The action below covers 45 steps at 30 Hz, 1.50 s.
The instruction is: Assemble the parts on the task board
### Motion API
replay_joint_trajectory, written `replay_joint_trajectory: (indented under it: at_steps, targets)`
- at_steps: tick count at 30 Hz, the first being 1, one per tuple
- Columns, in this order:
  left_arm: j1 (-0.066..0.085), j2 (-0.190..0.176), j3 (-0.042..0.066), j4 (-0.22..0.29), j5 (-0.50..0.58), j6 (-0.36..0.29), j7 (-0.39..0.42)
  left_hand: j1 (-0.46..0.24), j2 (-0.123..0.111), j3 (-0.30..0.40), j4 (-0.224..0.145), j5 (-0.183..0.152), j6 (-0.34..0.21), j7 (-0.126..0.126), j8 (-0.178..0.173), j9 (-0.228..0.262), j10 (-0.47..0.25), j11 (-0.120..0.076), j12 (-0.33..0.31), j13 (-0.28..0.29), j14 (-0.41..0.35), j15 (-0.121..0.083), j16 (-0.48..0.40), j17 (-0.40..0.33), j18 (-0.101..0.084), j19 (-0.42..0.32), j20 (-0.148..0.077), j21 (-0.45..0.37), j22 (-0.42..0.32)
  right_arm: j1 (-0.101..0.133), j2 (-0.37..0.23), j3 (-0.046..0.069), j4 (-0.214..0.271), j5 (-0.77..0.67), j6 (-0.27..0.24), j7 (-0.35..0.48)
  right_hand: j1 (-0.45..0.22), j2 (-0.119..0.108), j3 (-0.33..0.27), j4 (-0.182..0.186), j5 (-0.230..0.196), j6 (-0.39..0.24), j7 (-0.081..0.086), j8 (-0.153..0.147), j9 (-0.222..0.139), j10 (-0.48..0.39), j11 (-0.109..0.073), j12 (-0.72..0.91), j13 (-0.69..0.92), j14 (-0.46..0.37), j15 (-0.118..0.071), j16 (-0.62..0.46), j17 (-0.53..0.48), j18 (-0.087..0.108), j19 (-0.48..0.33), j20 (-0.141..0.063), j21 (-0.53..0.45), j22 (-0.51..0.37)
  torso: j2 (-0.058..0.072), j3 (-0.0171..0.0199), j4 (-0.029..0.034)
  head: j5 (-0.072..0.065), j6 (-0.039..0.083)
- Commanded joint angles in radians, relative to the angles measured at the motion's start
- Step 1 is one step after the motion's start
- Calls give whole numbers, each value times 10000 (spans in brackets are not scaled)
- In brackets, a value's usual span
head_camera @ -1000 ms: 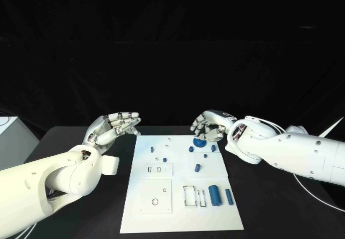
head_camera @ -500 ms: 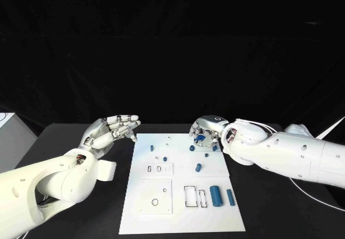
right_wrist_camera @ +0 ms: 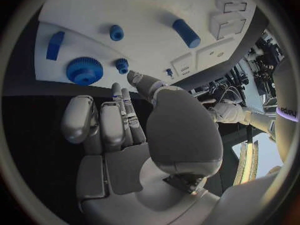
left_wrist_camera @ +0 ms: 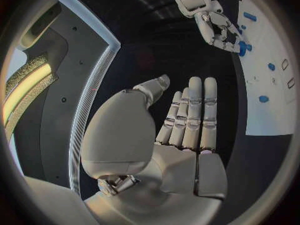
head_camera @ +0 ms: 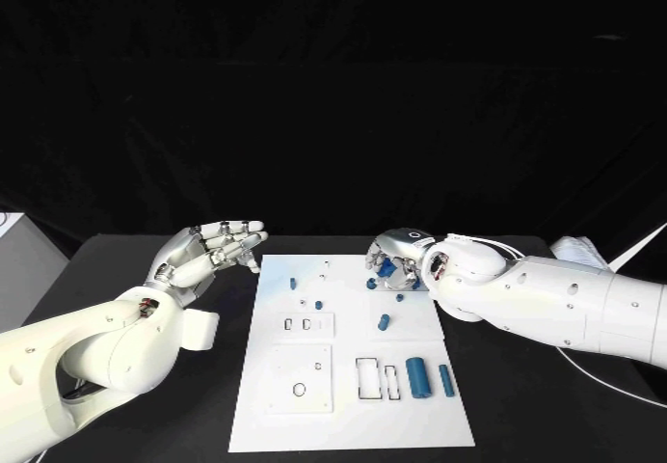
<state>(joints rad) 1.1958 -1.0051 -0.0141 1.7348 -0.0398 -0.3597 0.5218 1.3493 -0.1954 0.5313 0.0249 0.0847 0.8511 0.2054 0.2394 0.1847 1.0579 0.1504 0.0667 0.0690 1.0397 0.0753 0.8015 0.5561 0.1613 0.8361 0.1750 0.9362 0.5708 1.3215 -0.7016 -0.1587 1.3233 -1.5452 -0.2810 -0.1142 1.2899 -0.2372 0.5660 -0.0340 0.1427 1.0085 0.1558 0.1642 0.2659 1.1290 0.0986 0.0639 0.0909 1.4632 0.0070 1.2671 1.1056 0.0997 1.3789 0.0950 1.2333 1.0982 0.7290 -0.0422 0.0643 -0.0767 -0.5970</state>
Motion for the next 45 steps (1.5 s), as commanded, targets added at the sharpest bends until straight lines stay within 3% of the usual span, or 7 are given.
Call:
replay_joint_trajectory:
  at_steps: [1, 12, 18, 45]
  targets:
    - [35, -7, 12, 35, 37, 206, 24, -97, 25, 71, 7, -36, -34, 26, -57, 17, -85, -8, -23, -8, -67, 14, 47, 3, 203, -52, 4, 80, 23, -10, 36, 2, -28, -323, 248, -232, -21, -85, -33, 52, -54, -41, 11, -10, 13, -65, 10, 2, -7, 324, 70, 42, 7, -95, 7, 89, 17, -5, 36, -15, 30, -33, -2]
    - [64, -29, 14, 43, 68, 203, 27, -102, 30, 73, 9, -37, -54, 39, -69, 17, -118, 2, -25, -11, -96, 23, 54, -4, 202, -75, 10, 114, 45, -44, 99, 3, -70, -326, 301, -253, 27, 21, -33, 89, -23, 78, 8, 69, 90, -60, -1, 107, 13, 333, 54, 223, 172, -145, 119, 126, 268, 337, 77, -17, 46, -48, -34]
    - [74, -34, 15, 43, 80, 205, 24, -102, 33, 75, 9, -36, -58, 41, -72, 18, -125, 5, -25, -11, -103, 25, 55, -6, 202, -80, 12, 122, 50, -52, 130, 3, -118, -313, 337, -256, 39, 66, -9, 113, -10, 161, -4, 122, 137, 19, -16, 172, 36, 333, 41, 294, 220, -170, 176, 136, 395, 508, 91, -35, 54, -93, -39]
    - [128, -97, 17, 83, 86, 201, -15, -105, 47, 81, 14, -38, -67, 47, -77, 19, -144, 11, -23, -11, -130, 33, 54, -14, 201, -100, 17, 144, 64, -139, 307, 2, -381, -263, 499, -263, 31, 182, 75, 190, 13, 317, -40, 227, 240, 146, -56, 265, 66, 315, 9, 389, 252, -180, 190, 135, 492, 640, 150, -55, 80, -50, -55]
